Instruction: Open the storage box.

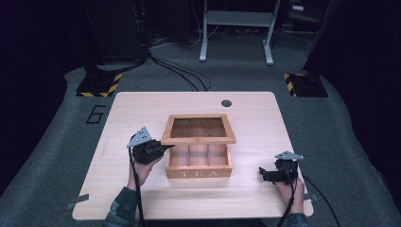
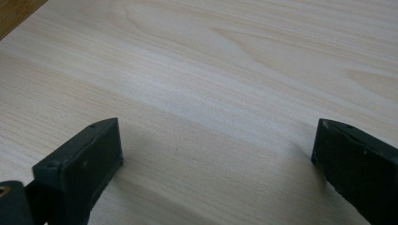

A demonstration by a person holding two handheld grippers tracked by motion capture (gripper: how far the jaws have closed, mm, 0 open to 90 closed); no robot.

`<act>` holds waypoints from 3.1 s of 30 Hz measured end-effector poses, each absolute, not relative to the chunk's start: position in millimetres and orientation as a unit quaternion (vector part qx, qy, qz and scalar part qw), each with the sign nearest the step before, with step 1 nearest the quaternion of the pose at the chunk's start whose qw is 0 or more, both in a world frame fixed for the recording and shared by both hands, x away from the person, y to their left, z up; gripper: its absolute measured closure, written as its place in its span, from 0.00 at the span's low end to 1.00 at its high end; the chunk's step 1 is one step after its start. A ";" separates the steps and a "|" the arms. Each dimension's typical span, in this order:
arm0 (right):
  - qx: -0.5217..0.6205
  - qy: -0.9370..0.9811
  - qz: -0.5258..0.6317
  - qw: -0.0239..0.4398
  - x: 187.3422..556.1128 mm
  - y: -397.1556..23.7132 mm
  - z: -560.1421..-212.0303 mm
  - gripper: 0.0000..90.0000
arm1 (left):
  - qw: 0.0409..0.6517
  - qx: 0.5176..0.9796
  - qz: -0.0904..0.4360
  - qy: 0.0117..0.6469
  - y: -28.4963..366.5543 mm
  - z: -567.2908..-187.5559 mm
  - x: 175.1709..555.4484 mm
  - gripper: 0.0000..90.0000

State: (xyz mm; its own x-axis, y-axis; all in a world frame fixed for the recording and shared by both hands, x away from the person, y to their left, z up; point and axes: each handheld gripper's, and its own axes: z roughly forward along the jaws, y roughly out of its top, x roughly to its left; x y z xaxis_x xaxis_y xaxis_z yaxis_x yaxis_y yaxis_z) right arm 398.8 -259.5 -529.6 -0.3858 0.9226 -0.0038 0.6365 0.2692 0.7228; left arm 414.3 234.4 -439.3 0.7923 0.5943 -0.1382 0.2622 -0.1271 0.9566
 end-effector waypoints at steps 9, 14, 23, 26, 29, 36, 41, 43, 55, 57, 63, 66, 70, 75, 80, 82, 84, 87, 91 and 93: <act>0.509 0.766 0.326 0.219 398.8 -259.5 -529.6 0.02 | 0.597 0.736 0.142 0.288 232.4 -427.1 423.2 0.98; 0.509 0.766 0.326 0.219 398.8 -259.5 -529.6 0.02 | 0.600 0.735 0.147 0.279 226.7 -422.4 428.5 0.98; 0.509 0.766 0.326 0.219 398.8 -259.5 -529.6 0.02 | 0.605 0.730 0.151 0.280 224.9 -419.1 433.4 0.98; 0.509 0.766 0.326 0.219 398.8 -259.5 -529.6 0.02 | 0.605 0.729 0.150 0.282 224.6 -417.1 434.6 0.98; 0.509 0.766 0.326 0.219 398.8 -259.5 -529.6 0.02 | 0.607 0.729 0.151 0.279 224.8 -415.5 436.4 0.98; 0.509 0.766 0.326 0.219 398.9 -259.5 -529.6 0.02 | 0.610 0.726 0.150 0.281 223.9 -411.7 440.4 0.99; 0.509 0.766 0.326 0.219 398.8 -259.5 -529.6 0.02 | 0.608 0.725 0.156 0.284 223.0 -407.6 443.6 0.99; 0.509 0.766 0.326 0.219 398.8 -259.5 -529.6 0.02 | 0.606 0.727 0.155 0.284 223.2 -405.6 445.1 0.99; 0.512 0.763 0.328 0.220 399.0 -258.9 -529.6 0.02 | 0.598 0.731 0.164 0.286 222.2 -399.3 452.3 0.99; 0.512 0.763 0.328 0.220 399.0 -259.0 -529.6 0.02 | 0.597 0.731 0.162 0.287 221.9 -397.6 453.3 0.99; 0.512 0.763 0.328 0.220 399.0 -258.9 -529.6 0.02 | 0.592 0.734 0.167 0.289 220.9 -392.9 457.2 0.99; 0.513 0.763 0.328 0.220 398.9 -258.9 -529.6 0.02 | 0.591 0.733 0.170 0.290 220.6 -391.1 459.0 0.99; 0.513 0.763 0.328 0.219 398.8 -258.8 -529.6 0.02 | 0.589 0.734 0.172 0.291 220.1 -388.8 460.9 0.99; 0.513 0.763 0.328 0.219 398.8 -258.8 -529.6 0.02 | 0.588 0.735 0.174 0.290 219.9 -388.7 461.2 1.00; 0.513 0.762 0.328 0.219 398.8 -258.8 -529.5 0.02 | 0.584 0.738 0.175 0.290 219.7 -387.8 461.4 1.00; 0.513 0.762 0.328 0.219 398.8 -258.7 -529.5 0.02 | 0.582 0.739 0.175 0.290 219.7 -387.3 461.5 1.00; 0.513 0.762 0.327 0.219 398.8 -258.7 -529.5 0.02 | 0.581 0.741 0.173 0.290 219.7 -386.6 461.6 1.00; 0.512 0.764 0.327 0.219 398.8 -259.1 -529.5 0.02 | 0.580 0.741 0.174 0.290 219.6 -385.9 462.1 1.00; 0.513 0.763 0.328 0.219 398.7 -258.9 -529.5 0.02 | 0.581 0.740 0.174 0.291 219.4 -385.7 462.6 1.00; 0.513 0.762 0.328 0.219 398.8 -258.8 -529.5 0.02 | 0.580 0.741 0.176 0.290 219.6 -385.4 462.8 0.99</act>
